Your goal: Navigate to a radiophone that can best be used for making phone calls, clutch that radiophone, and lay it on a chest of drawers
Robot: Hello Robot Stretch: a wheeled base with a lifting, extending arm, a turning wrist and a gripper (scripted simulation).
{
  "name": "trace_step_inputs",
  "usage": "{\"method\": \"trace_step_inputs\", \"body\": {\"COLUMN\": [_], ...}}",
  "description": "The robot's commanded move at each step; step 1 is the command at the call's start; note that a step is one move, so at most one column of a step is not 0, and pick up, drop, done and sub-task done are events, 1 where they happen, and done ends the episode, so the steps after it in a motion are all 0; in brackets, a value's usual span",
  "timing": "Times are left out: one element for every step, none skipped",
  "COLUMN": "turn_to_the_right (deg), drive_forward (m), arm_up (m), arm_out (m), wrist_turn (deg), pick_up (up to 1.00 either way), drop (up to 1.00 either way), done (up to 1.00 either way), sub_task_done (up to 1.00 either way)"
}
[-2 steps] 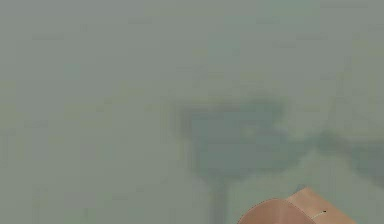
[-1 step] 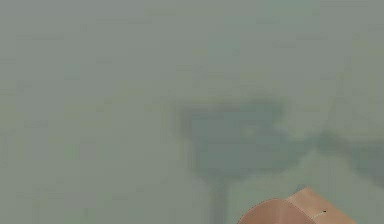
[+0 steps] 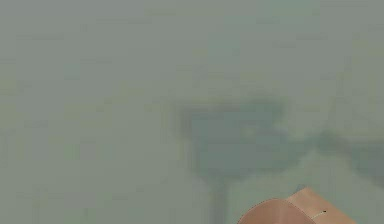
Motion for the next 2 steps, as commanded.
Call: {"method": "trace_step_inputs", "body": {"turn_to_the_right": [0.0, 0.0], "drive_forward": [0.0, 0.0], "arm_up": [0.0, 0.0], "arm_out": [-0.08, 0.0], "wrist_turn": [0.0, 0.0], "pick_up": [0.0, 0.0], "drop": [0.0, 0.0], "done": [0.0, 1.0], "sub_task_done": [0.0, 0.0]}}
